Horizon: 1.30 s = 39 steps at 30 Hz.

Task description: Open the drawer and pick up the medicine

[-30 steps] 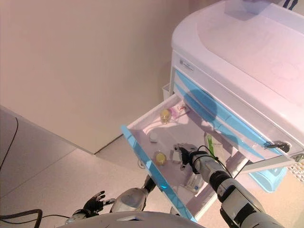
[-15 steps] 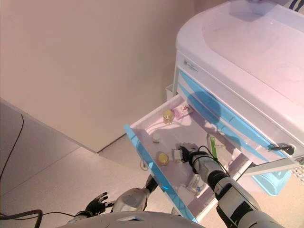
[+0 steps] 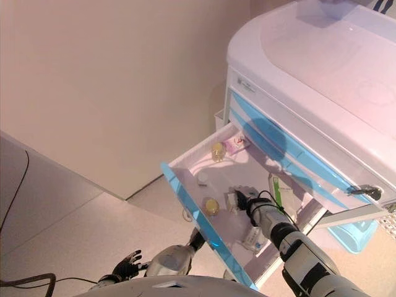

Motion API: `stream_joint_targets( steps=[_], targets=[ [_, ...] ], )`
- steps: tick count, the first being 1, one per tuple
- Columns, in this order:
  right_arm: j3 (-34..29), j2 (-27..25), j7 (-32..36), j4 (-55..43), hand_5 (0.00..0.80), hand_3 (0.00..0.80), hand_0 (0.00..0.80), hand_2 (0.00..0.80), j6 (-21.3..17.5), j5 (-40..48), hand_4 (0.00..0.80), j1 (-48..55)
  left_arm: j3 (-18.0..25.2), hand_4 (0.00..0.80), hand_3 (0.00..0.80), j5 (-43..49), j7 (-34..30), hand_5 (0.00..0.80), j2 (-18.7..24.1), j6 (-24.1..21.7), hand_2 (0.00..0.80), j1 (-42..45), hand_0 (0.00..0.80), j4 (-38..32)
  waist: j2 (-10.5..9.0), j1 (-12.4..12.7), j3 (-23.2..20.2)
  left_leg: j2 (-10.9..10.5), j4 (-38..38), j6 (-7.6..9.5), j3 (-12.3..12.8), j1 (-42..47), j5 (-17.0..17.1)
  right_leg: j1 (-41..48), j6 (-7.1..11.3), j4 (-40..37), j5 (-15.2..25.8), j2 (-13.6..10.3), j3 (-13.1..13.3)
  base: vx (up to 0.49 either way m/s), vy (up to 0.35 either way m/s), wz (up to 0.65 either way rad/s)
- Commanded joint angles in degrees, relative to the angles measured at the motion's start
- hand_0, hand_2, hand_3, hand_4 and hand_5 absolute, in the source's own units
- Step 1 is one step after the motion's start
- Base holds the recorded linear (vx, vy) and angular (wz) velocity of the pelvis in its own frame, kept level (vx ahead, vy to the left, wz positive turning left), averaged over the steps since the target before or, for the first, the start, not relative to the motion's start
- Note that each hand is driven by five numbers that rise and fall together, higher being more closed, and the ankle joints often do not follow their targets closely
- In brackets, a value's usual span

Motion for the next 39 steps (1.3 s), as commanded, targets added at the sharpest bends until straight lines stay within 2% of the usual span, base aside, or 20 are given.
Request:
stream_joint_targets(
  steps=[1,4,9,14,19,21,27,31,35,39],
  targets=[
    [0.6,-2.4,-1.1,-5.7,0.8,0.8,0.8,0.8,-2.3,0.2,0.8,0.9,-2.5,0.0,0.0,2.1,-0.2,0.0,0.0,-1.7,0.0,-0.4,0.0,1.4,-1.18,0.3,-1.1,-3.2,0.5,2.71,0.9,3.6,-6.3,-6.2,1.07,4.9,4.7,-3.9,6.0,0.018,-0.011,-0.05],
    [0.5,-4.7,1.5,-13.3,0.8,0.8,0.8,0.8,-2.6,-0.2,0.8,1.5,-1.5,0.0,0.0,2.4,-0.2,0.0,0.2,-1.0,0.0,-0.3,0.0,0.9,-1.61,-0.7,-1.2,-2.9,0.4,2.76,1.9,3.8,-6.6,-6.4,1.37,4.9,5.0,-3.8,6.9,0.004,-0.015,-0.1],
    [-0.4,-13.7,10.1,-35.1,0.8,0.8,0.8,0.8,-3.6,2.0,0.8,4.6,1.1,0.0,0.0,1.9,-0.1,0.0,1.5,0.0,0.0,-0.1,0.0,-0.2,-3.05,-4.1,-1.2,-1.9,0.3,2.92,5.5,4.7,-7.3,-6.7,1.9,4.6,5.8,-3.3,9.6,-0.006,-0.035,-0.27],
    [-5.3,-21.0,19.4,-48.0,0.8,0.8,0.8,0.8,-5.9,7.7,0.8,5.2,2.8,0.0,0.0,1.6,-0.1,0.0,2.4,0.8,0.0,-1.3,0.0,0.9,-4.1,-7.2,-1.5,-1.0,0.1,3.07,9.1,5.7,-8.0,-6.9,2.16,4.3,6.3,-2.8,12.4,-0.007,-0.019,-0.38],
    [-11.0,-26.3,30.7,-59.9,0.8,0.8,0.8,0.8,-3.9,18.8,0.8,2.1,3.8,0.0,0.0,0.9,-0.5,0.0,3.0,1.4,0.0,-2.6,0.0,1.6,-4.67,-9.7,-1.8,-0.2,0.2,3.06,12.0,6.7,-8.7,-7.0,2.25,4.0,6.8,-2.3,15.0,-0.002,-0.011,-0.32],
    [-13.1,-28.0,34.1,-63.5,0.8,0.8,0.8,0.8,-1.4,24.8,0.8,-0.1,3.6,0.0,0.0,0.4,-0.6,0.0,3.1,1.8,0.0,-3.4,0.0,1.7,-4.79,-10.5,-2.0,0.0,0.3,3.0,12.9,7.0,-9.0,-7.0,2.24,3.9,7.0,-2.2,15.7,-0.006,0.0,-0.33],
    [-19.1,-31.6,35.5,-66.6,0.8,0.8,0.8,0.8,1.7,35.3,0.8,-6.9,3.2,0.0,0.0,-0.4,-0.3,0.0,2.9,2.4,0.0,-4.4,0.0,2.4,-5.1,-12.2,-2.8,0.4,0.7,2.89,14.8,7.7,-9.7,-6.8,2.12,3.7,7.1,-1.9,17.2,0.0,0.007,-0.18],
    [-22.1,-34.0,33.0,-66.6,0.8,0.8,0.8,0.8,3.3,37.4,0.8,-9.7,3.0,0.0,0.0,-0.8,-0.1,0.0,2.7,2.5,0.0,-4.0,0.0,2.8,-5.18,-12.8,-3.2,0.6,0.7,2.81,15.6,8.2,-10.0,-6.4,2.08,3.4,7.2,-1.7,17.8,0.015,0.018,-0.1],
    [-24.7,-36.2,29.5,-63.2,0.8,0.8,0.8,0.8,6.4,43.3,0.8,-14.7,3.2,0.0,0.0,-1.0,0.0,0.0,2.9,2.9,0.0,-3.8,0.0,3.6,-5.39,-13.2,-3.9,0.6,0.7,2.66,16.1,8.7,-10.2,-6.0,1.88,3.3,7.0,-1.6,18.0,0.042,0.02,-0.05],
    [-24.7,-38.5,27.1,-57.3,0.8,0.8,0.8,0.8,8.6,45.1,0.8,-19.6,3.1,0.0,0.0,-0.5,-0.4,0.0,3.5,3.3,0.0,-3.5,0.0,3.7,-5.67,-12.9,-4.2,0.4,0.9,2.64,15.7,8.9,-10.5,-5.6,1.68,3.2,6.7,-1.6,17.7,0.045,0.002,0.0]
  ],
)
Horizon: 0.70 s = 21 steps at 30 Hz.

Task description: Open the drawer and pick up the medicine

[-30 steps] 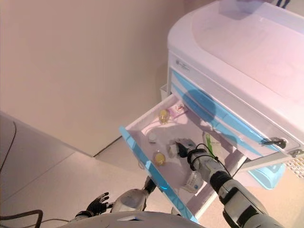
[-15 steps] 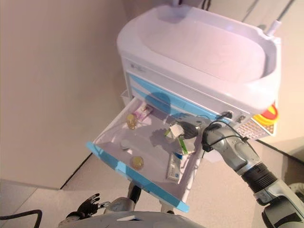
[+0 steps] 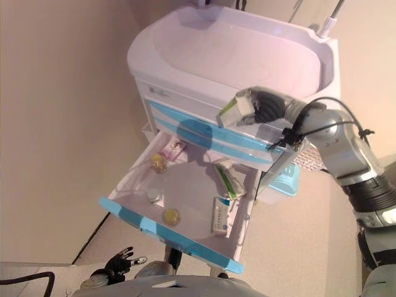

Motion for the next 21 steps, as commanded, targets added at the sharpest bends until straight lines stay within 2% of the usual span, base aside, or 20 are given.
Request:
stream_joint_targets(
  steps=[1,5,11,13,15,17,21],
  targets=[
    [0.2,-4.1,-5.6,4.6,0.8,0.8,0.8,0.8,1.7,2.5,0.8,-6.8,-0.2,0.0,0.0,-1.2,0.0,0.0,1.3,0.1,0.0,-1.0,0.0,2.8,-1.12,1.5,-2.9,-1.9,1.5,1.58,1.0,2.8,-7.9,-4.1,1.72,1.3,5.4,-1.7,2.1,0.055,0.005,0.02],
    [4.0,-6.7,-9.3,14.3,0.8,0.8,0.8,0.8,3.6,3.0,0.8,-14.3,-0.8,0.0,0.0,-1.5,-0.1,0.0,2.1,0.9,0.0,-0.2,0.0,2.0,-1.44,2.4,-3.0,-2.1,1.5,1.57,0.3,3.1,-7.9,-3.5,1.68,0.9,5.4,-1.8,1.5,0.055,0.008,0.04],
    [16.9,-10.1,-9.5,33.5,0.8,0.8,0.8,0.8,5.9,0.0,0.8,-30.2,-2.9,0.0,0.0,-2.8,-0.4,0.0,3.7,2.3,0.0,0.1,0.0,0.6,-1.88,4.8,-2.9,-2.7,1.7,1.68,-1.6,3.3,-7.9,-2.7,1.63,1.0,5.3,-2.3,0.1,0.054,0.015,0.12],
    [20.7,-9.9,-8.2,37.5,0.8,0.8,0.8,0.8,6.8,-2.0,0.8,-34.1,-3.5,0.0,0.0,-3.1,-0.4,0.0,3.8,2.6,0.0,0.2,0.0,0.1,-1.92,5.6,-2.8,-2.9,1.7,1.74,-2.3,3.3,-7.8,-2.4,1.61,1.0,5.3,-2.4,-0.4,0.052,0.013,0.23],
    [25.7,-9.3,-7.3,43.7,0.8,0.8,0.8,0.8,6.1,-3.0,0.8,-38.1,-4.2,0.0,0.0,-3.0,-0.6,0.0,4.3,2.8,0.0,0.4,0.0,-0.3,-2.06,6.7,-2.7,-3.1,1.7,1.78,-3.2,3.4,-7.7,-2.1,1.64,0.9,5.4,-2.6,-1.1,0.072,0.018,0.14],
    [28.3,-8.4,-6.5,46.6,0.8,0.8,0.8,0.8,6.8,-3.2,0.8,-40.5,-4.5,0.0,0.0,-3.1,-0.7,0.0,4.5,3.0,0.0,0.5,0.0,-0.4,-2.05,7.3,-2.8,-3.2,1.6,1.84,-3.7,3.5,-7.6,-1.9,1.62,1.0,5.4,-2.8,-1.6,0.073,0.02,0.16],
    [32.0,-5.7,-2.3,55.3,0.8,0.8,0.8,0.8,5.9,-7.5,0.8,-44.4,-5.1,0.0,0.0,-2.7,-1.0,0.0,4.9,3.0,0.0,0.8,0.0,-0.3,-2.05,9.0,-2.8,-3.6,1.4,2.06,-5.1,3.7,-7.4,-1.4,1.61,1.0,5.3,-3.0,-2.5,0.076,0.029,0.15]
  ],
)
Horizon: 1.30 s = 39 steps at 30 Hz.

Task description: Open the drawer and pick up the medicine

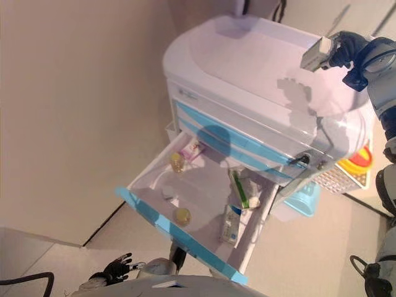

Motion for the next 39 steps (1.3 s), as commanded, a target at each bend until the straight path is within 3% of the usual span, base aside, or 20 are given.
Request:
stream_joint_targets(
  steps=[1,17,26,27,28,39],
  targets=[
    [6.1,-0.3,3.3,3.6,0.8,0.8,0.8,0.8,-1.3,-4.1,0.8,-8.5,-2.6,0.0,0.0,-0.8,-0.7,0.0,3.4,-0.5,0.0,0.4,0.0,0.4,-2.27,2.3,-2.6,-2.6,1.4,2.22,-0.4,2.9,-7.6,-5.7,1.6,4.1,5.4,-3.0,2.4,0.06,0.028,0.08],
    [4.2,1.5,17.6,12.8,0.8,0.8,0.8,0.8,1.8,-8.8,0.8,-4.1,-0.3,0.0,0.0,-0.3,-0.7,0.0,3.5,-2.6,0.0,2.0,0.0,1.5,-2.68,4.3,-1.6,-2.9,0.9,2.44,-1.7,2.7,-7.2,-5.8,1.81,4.3,5.3,-3.4,1.3,0.041,0.015,0.09],
    [3.8,1.6,18.6,13.9,0.797,0.797,0.797,0.797,-0.1,-10.4,0.797,-2.4,-0.7,0.0,0.0,0.1,-0.7,0.0,3.5,-3.6,0.0,2.2,0.0,1.6,-2.61,4.4,-1.3,-2.8,0.5,2.38,-1.6,2.7,-7.0,-6.0,1.94,4.0,5.4,-3.2,1.4,0.01,-0.004,0.02],
    [4.0,2.0,17.6,14.2,0.113,0.113,0.113,0.113,-0.1,-10.3,0.113,-2.5,-1.0,0.0,0.0,-0.2,-0.5,0.0,3.5,-3.5,0.0,2.1,0.0,1.5,-2.48,4.4,-1.3,-2.9,0.5,2.38,-1.5,2.8,-7.0,-6.0,1.96,3.9,5.4,-3.2,1.4,0.0,0.0,0.0],
    [4.1,2.2,17.0,14.3,0.0,0.0,0.0,0.0,-0.6,-10.3,0.0,-2.6,-1.1,0.0,0.0,-0.3,-0.5,0.0,3.5,-3.4,0.0,2.0,0.0,1.3,-2.39,4.4,-1.2,-2.9,0.5,2.37,-1.5,2.8,-7.0,-5.9,1.99,3.9,5.4,-3.2,1.4,0.0,0.0,0.0],
    [5.4,2.8,7.6,15.9,0.0,0.0,0.0,0.0,-1.6,-8.9,0.0,-6.9,-3.0,0.0,0.0,-0.6,-0.8,0.0,3.4,-3.2,0.0,2.0,0.0,0.3,-1.97,4.5,-1.0,-2.8,0.3,2.24,-1.4,2.8,-6.9,-6.2,2.36,3.7,5.7,-3.3,2.0,0.0,0.0,0.0]
  ],
)
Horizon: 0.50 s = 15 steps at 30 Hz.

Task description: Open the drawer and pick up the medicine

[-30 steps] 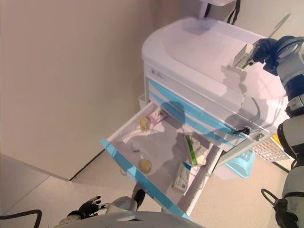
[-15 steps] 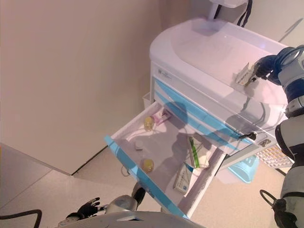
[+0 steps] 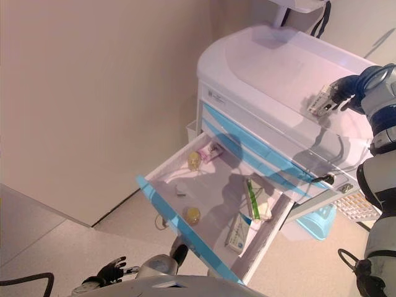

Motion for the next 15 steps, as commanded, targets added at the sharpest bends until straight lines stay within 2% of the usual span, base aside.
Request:
stream_joint_targets(
  steps=[1,9,15],
  targets=[
    [5.1,-1.9,-5.5,0.3,0.0,0.0,0.0,0.0,-0.6,-0.2,0.0,-7.6,-2.6,0.0,0.0,-0.6,-0.2,0.0,1.8,-1.7,0.0,0.7,0.0,-0.4,-0.46,0.8,-0.7,-1.9,0.3,2.32,2.2,4.2,-7.7,-6.9,2.27,4.5,5.8,-3.3,4.7,0.0,0.0,0.0],
    [6.0,-2.9,-9.4,-0.4,0.0,0.0,0.0,0.0,-0.6,0.3,0.0,-9.1,-2.8,0.0,0.0,-0.6,0.1,0.0,1.9,-1.4,0.0,0.8,0.0,-0.5,-0.82,0.4,-0.9,-1.7,0.1,2.27,2.9,4.3,-7.9,-6.8,2.53,3.9,6.1,-3.3,5.2,0.0,0.0,0.0],
    [6.3,-4.3,-10.8,-3.1,0.0,0.0,0.0,0.0,-0.4,7.0,0.0,-10.2,-2.2,0.0,0.0,0.8,-0.3,0.0,2.5,-0.9,0.0,0.8,0.0,-0.1,-1.28,-0.6,-1.1,-1.3,0.3,2.35,4.4,4.5,-8.3,-7.2,2.89,3.9,6.5,-3.4,6.2,-0.034,-0.02,-0.09]
  ],
)
